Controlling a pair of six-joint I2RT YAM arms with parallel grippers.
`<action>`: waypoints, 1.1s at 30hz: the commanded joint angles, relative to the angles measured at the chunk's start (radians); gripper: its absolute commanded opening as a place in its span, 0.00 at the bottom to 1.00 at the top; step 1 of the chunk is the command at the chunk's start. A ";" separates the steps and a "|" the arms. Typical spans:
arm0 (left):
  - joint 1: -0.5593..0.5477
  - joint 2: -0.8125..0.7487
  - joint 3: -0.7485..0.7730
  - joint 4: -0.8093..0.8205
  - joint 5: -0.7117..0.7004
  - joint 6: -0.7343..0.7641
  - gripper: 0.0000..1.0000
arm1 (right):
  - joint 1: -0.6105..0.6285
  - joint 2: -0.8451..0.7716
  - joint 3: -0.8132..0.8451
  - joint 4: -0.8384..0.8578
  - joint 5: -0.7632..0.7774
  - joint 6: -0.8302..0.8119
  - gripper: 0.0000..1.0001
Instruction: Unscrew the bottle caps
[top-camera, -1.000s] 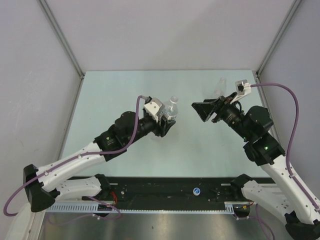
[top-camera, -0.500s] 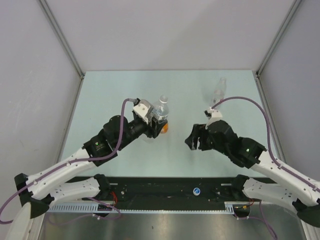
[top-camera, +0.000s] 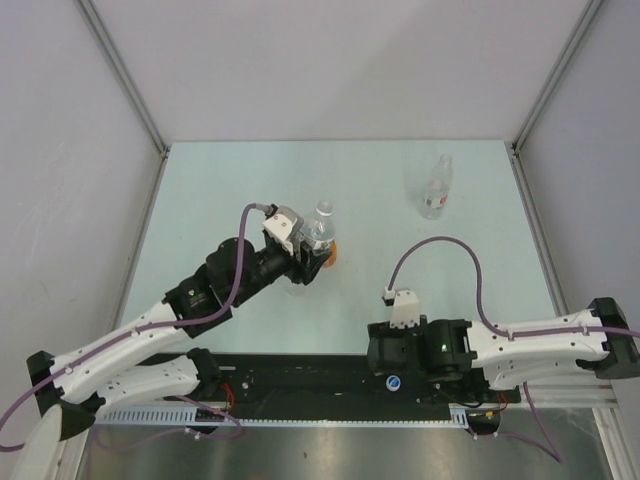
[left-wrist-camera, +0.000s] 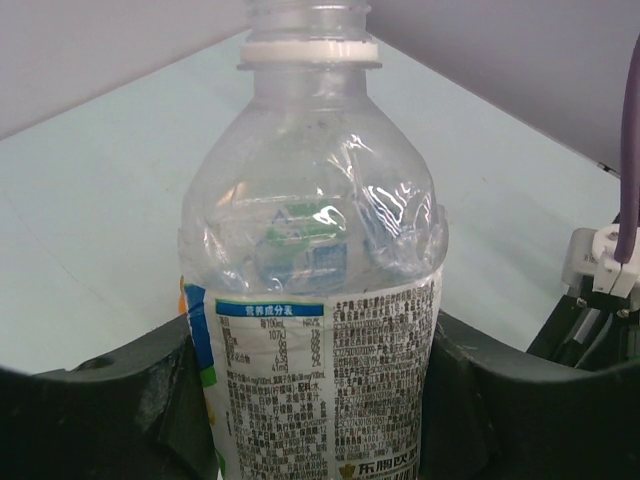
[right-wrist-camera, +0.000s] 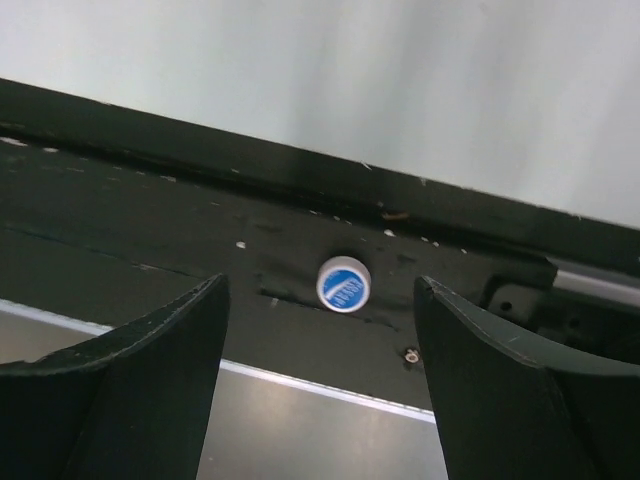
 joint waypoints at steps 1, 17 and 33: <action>-0.010 -0.021 -0.010 0.013 0.028 -0.033 0.00 | 0.046 -0.045 -0.080 -0.075 0.042 0.235 0.78; -0.022 -0.014 -0.028 0.007 0.039 -0.046 0.00 | 0.102 0.016 -0.198 0.217 -0.067 0.160 0.74; -0.028 -0.001 -0.041 0.012 0.036 -0.051 0.00 | 0.105 -0.001 -0.322 0.287 -0.109 0.195 0.63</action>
